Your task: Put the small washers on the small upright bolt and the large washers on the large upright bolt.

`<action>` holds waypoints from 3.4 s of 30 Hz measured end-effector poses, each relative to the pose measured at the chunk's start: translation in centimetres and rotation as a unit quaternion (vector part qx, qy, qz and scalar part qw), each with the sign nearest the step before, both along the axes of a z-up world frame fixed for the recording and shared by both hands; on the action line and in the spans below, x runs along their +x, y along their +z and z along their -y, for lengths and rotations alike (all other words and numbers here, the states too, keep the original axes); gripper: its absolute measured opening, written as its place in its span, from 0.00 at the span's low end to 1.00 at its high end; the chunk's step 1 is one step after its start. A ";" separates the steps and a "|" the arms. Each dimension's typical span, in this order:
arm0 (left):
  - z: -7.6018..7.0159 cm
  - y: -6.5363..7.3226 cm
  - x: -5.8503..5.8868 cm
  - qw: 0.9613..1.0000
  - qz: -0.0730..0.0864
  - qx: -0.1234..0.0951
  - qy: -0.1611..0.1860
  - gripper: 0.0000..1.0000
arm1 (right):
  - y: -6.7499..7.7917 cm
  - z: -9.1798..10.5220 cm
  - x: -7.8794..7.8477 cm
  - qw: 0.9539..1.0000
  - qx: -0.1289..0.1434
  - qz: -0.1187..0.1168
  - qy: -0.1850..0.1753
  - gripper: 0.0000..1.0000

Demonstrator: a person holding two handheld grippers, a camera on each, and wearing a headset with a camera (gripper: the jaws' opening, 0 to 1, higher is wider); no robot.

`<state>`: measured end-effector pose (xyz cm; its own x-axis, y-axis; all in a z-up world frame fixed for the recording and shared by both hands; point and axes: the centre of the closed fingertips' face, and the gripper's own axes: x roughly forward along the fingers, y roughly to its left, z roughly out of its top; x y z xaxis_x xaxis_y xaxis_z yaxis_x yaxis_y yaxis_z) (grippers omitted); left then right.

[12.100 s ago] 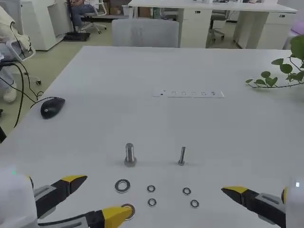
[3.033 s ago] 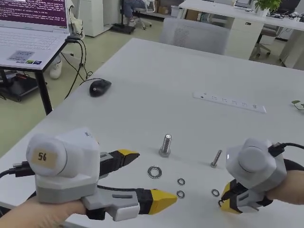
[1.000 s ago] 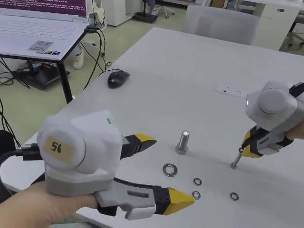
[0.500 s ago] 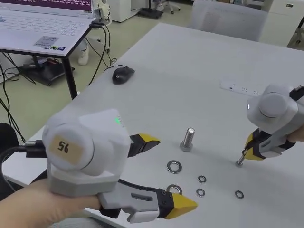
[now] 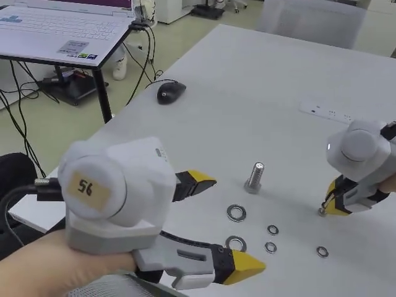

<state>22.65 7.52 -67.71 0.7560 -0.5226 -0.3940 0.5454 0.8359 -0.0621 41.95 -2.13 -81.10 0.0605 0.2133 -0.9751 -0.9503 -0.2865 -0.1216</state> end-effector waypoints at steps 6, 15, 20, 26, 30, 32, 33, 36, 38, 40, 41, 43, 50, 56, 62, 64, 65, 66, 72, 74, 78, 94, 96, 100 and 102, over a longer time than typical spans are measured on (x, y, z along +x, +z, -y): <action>0.0 -0.2 -0.1 1.000 -0.003 0.001 0.001 0.73 | -0.5 0.0 0.3 1.000 0.002 -0.002 -0.001 0.13; -0.1 0.0 -0.1 1.000 -0.001 0.001 0.002 0.73 | -0.1 0.3 0.4 1.000 0.011 -0.001 -0.007 0.17; -0.2 0.0 -0.2 1.000 -0.002 0.004 0.002 0.73 | 0.6 0.8 0.1 1.000 0.018 -0.002 -0.014 0.18; 0.0 -0.1 -0.7 1.000 -0.003 0.005 -0.001 0.73 | 1.7 1.4 -0.6 0.999 0.028 -0.003 -0.024 0.18; 0.1 0.0 -0.9 1.000 -0.002 0.006 -0.003 0.73 | 2.3 1.9 -1.2 0.999 0.035 0.003 -0.027 0.18; 0.1 0.1 -1.0 1.000 -0.001 0.007 -0.004 0.73 | 2.5 2.1 -1.6 0.999 0.037 0.001 -0.030 0.18; 0.1 0.1 -1.0 1.000 -0.001 0.007 -0.004 0.73 | 2.6 2.2 -1.8 0.999 0.037 -0.002 -0.031 0.18; 0.2 0.4 -1.1 1.000 0.003 0.003 -0.004 0.73 | 2.7 2.4 -2.8 0.999 0.038 -0.008 -0.030 0.18; 0.2 0.5 -1.1 1.000 0.004 0.002 -0.004 0.73 | 2.6 2.4 -3.6 0.999 0.038 -0.012 -0.029 0.18; 0.2 0.5 -1.3 1.000 0.003 0.004 -0.005 0.73 | 2.4 2.5 -4.1 0.999 0.036 -0.015 -0.026 0.18; 0.2 0.5 -1.3 1.000 0.003 0.004 -0.006 0.73 | 2.3 2.5 -4.6 0.999 0.038 -0.019 -0.025 0.18; 0.3 0.5 -1.4 1.000 0.003 0.003 -0.006 0.73 | 1.8 2.5 -5.4 0.999 0.036 -0.028 -0.022 0.18; 0.3 0.8 -1.5 1.000 0.006 0.004 -0.007 0.73 | 0.5 2.5 -6.9 0.999 0.027 -0.043 -0.006 0.18; 0.4 0.6 -1.7 1.000 0.003 0.005 -0.007 0.73 | -0.2 2.2 -7.6 0.999 0.020 -0.045 0.006 0.18; 0.0 0.6 -2.0 1.000 0.002 0.013 -0.004 0.73 | 0.0 2.0 -7.9 0.998 0.025 -0.048 0.008 0.18; -0.4 0.7 -1.9 1.000 0.003 0.014 0.000 0.73 | 0.0 2.1 -7.9 0.998 0.025 -0.048 0.007 0.18; -0.5 0.8 -1.9 1.000 0.003 0.013 0.002 0.73 | 0.0 2.1 -7.8 0.999 0.025 -0.047 0.007 0.18; -0.7 0.8 -1.8 1.000 0.004 0.013 0.005 0.73 | 0.0 2.2 -7.8 0.999 0.024 -0.047 0.007 0.18; -2.1 -0.5 -1.1 1.000 -0.011 0.013 0.025 0.73 | 0.0 2.1 -7.9 0.998 0.026 -0.048 0.006 0.18; -2.9 -1.4 -0.8 0.999 -0.025 0.019 0.034 0.73 | 0.0 2.1 -7.9 0.999 0.026 -0.048 0.007 0.18; -3.5 -1.6 -0.4 0.999 -0.028 0.017 0.039 0.73 | 0.2 1.9 -8.0 0.998 0.030 -0.049 0.005 0.18; -3.4 -1.7 -0.1 0.999 -0.033 0.017 0.034 0.73 | -0.1 2.1 -7.8 0.998 0.023 -0.053 0.003 0.20; -3.4 -1.7 -0.1 0.999 -0.034 0.017 0.034 0.73 | -0.2 2.0 -8.0 0.998 0.022 -0.057 0.004 0.21; -3.4 -1.6 -0.2 0.999 -0.033 0.016 0.033 0.73 | -0.8 2.2 -8.0 0.999 0.008 -0.049 0.016 0.23; -3.3 -1.6 -0.2 0.999 -0.033 0.015 0.033 0.73 | -1.0 2.2 -8.0 0.999 0.006 -0.048 0.017 0.23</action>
